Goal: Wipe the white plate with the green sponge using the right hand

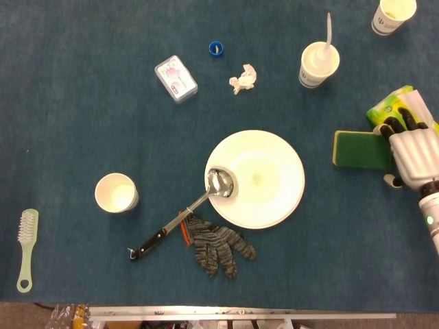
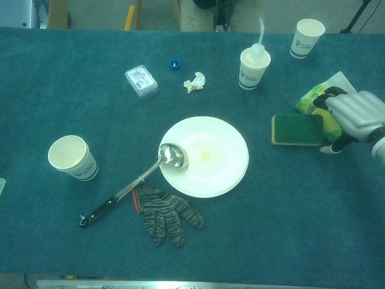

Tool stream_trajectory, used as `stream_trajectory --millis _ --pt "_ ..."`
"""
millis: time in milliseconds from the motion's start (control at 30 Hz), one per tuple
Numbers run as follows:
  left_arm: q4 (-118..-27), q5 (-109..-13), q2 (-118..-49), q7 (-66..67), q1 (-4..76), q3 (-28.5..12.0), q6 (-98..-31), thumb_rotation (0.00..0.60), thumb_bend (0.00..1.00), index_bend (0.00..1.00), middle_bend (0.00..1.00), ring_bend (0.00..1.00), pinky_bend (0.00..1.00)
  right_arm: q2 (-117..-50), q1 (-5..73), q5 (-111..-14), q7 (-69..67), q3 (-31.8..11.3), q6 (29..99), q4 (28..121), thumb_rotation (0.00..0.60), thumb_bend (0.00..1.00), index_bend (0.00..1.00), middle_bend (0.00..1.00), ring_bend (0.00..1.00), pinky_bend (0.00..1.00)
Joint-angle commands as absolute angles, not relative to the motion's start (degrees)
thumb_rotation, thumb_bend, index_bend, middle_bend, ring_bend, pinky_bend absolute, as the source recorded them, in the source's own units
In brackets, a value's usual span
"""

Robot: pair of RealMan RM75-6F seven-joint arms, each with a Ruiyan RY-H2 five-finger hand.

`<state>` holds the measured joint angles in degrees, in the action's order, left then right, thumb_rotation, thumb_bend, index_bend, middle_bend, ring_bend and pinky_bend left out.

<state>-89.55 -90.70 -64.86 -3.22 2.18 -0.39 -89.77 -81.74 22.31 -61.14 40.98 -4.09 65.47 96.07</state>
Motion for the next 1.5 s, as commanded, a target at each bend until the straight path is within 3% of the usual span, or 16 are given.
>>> stream_trajectory --millis 33,1067,1233,1500 --pt "-89.5 -90.7 -64.9 -3.3 2.2 -0.4 -89.7 0.6 0.39 0.3 0.21 0.05 0.09 -82.1 22.6 -60.7 41.2 -4.0 65.5 95.6 0.6 0.0 0.3 0.25 0.09 0.35" --pt "-86.3 -90.2 -65.6 -6.7 2.1 -0.4 -89.6 0.6 0.39 0.3 0.21 0.05 0.09 -85.6 25.3 -56.8 43.1 -3.7 66.2 93.1 0.6 0.01 0.3 0.25 0.09 0.35" --pt "-86.0 -90.2 -65.5 -7.2 1.9 -0.4 -89.9 0.6 0.39 0.3 0.21 0.05 0.09 -86.2 25.4 -57.0 42.8 -3.7 67.0 93.2 0.6 0.09 0.35 0.26 0.14 0.39" --pt "-85.9 -90.2 -65.5 -7.6 1.6 -0.2 -90.1 0.6 0.39 0.3 0.21 0.05 0.09 -86.4 25.2 -57.8 42.5 -3.5 68.3 92.8 0.6 0.1 0.43 0.32 0.22 0.45"
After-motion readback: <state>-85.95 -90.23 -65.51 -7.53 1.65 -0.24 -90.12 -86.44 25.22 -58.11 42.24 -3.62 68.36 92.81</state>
